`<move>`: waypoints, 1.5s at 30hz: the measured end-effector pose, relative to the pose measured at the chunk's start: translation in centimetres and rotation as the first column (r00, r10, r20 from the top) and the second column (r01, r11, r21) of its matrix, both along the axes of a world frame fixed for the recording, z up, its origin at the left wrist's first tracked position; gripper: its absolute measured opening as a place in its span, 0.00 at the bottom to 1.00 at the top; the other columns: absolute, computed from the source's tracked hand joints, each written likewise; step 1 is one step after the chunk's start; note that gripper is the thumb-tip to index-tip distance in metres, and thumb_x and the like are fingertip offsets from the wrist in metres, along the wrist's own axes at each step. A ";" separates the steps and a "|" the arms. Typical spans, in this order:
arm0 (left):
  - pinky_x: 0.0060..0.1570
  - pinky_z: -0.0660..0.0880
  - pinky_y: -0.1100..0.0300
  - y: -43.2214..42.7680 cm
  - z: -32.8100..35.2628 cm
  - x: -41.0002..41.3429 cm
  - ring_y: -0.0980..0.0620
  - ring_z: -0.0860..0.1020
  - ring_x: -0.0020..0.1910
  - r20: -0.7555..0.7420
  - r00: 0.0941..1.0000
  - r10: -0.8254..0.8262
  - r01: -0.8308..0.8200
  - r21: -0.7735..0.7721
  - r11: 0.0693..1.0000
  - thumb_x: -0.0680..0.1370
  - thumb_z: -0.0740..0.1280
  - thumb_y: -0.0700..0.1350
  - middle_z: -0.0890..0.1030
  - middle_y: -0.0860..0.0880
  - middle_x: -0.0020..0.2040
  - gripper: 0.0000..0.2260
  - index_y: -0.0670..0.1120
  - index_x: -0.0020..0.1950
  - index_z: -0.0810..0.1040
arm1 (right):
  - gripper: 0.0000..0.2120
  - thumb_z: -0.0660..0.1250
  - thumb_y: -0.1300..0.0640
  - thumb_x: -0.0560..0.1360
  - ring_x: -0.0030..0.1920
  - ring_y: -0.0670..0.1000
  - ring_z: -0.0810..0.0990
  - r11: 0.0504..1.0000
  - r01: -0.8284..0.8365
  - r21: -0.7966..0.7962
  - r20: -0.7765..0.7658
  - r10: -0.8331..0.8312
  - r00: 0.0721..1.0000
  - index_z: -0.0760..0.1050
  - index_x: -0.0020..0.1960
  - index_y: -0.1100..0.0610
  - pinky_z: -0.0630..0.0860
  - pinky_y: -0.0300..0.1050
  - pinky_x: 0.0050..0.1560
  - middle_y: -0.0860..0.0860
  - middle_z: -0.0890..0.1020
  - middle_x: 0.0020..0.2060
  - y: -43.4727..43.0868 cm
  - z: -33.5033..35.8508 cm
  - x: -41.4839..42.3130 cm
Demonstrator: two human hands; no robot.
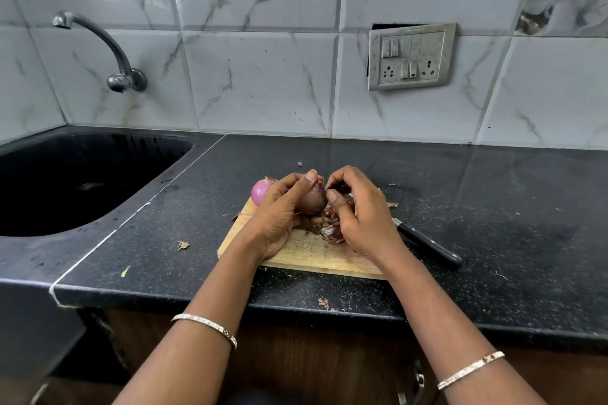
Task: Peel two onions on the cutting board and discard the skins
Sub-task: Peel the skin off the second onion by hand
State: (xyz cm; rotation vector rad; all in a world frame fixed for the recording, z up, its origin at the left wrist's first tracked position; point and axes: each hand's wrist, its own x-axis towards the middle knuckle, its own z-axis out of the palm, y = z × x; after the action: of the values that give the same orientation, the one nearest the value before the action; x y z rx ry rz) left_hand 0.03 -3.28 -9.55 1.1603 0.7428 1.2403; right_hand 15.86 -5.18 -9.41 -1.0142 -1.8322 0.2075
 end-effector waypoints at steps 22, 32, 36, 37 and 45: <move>0.34 0.80 0.58 0.1 0.0 0.0 0.50 0.82 0.39 -0.012 1.000 -0.010 0.010 0.011 1.000 0.80 0.68 0.51 0.81 0.43 0.44 0.19 0.37 0.61 0.78 | 0.04 0.73 0.61 0.76 0.48 0.43 0.77 1.000 -0.024 -0.019 -0.025 0.024 0.999 0.80 0.48 0.53 0.71 0.33 0.47 0.45 0.78 0.46 0.0 0.1 0.2; 0.37 0.82 0.58 0.0 -0.1 -0.1 0.50 0.83 0.41 -0.012 1.000 -0.016 0.016 0.007 1.000 0.81 0.67 0.51 0.82 0.40 0.47 0.22 0.32 0.63 0.75 | 0.06 0.74 0.58 0.76 0.48 0.42 0.77 1.000 0.000 0.029 -0.016 0.000 1.000 0.79 0.52 0.53 0.73 0.35 0.47 0.45 0.79 0.47 -0.1 0.1 0.1; 0.37 0.83 0.57 0.0 -0.1 -0.2 0.50 0.83 0.40 -0.041 0.998 -0.046 0.047 0.022 0.999 0.82 0.67 0.49 0.83 0.44 0.43 0.14 0.39 0.58 0.78 | 0.04 0.72 0.60 0.77 0.46 0.44 0.77 0.997 0.013 0.082 -0.007 -0.013 1.000 0.79 0.49 0.53 0.74 0.41 0.48 0.44 0.79 0.44 -0.1 0.1 0.2; 0.37 0.83 0.57 0.0 -0.1 -0.2 0.50 0.83 0.41 -0.038 0.998 -0.048 0.049 0.021 0.999 0.82 0.67 0.49 0.83 0.44 0.43 0.13 0.39 0.57 0.78 | 0.04 0.72 0.61 0.77 0.46 0.44 0.77 0.996 0.013 0.085 0.003 -0.014 1.000 0.79 0.49 0.53 0.74 0.42 0.48 0.44 0.79 0.44 0.0 0.1 0.2; 0.39 0.83 0.56 0.0 0.0 0.0 0.49 0.84 0.43 -0.010 1.000 -0.022 0.022 -0.006 1.000 0.82 0.67 0.50 0.83 0.42 0.46 0.17 0.37 0.60 0.77 | 0.04 0.69 0.62 0.78 0.49 0.46 0.75 0.998 -0.016 0.066 0.094 0.009 0.995 0.77 0.50 0.55 0.75 0.46 0.50 0.46 0.75 0.48 0.1 -0.3 0.2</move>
State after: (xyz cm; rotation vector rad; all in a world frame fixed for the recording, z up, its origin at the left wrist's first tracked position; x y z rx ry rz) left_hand 0.02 -3.24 -9.60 1.1675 0.7391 1.2137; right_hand 16.05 -5.10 -9.69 -0.9804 -1.9183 0.1065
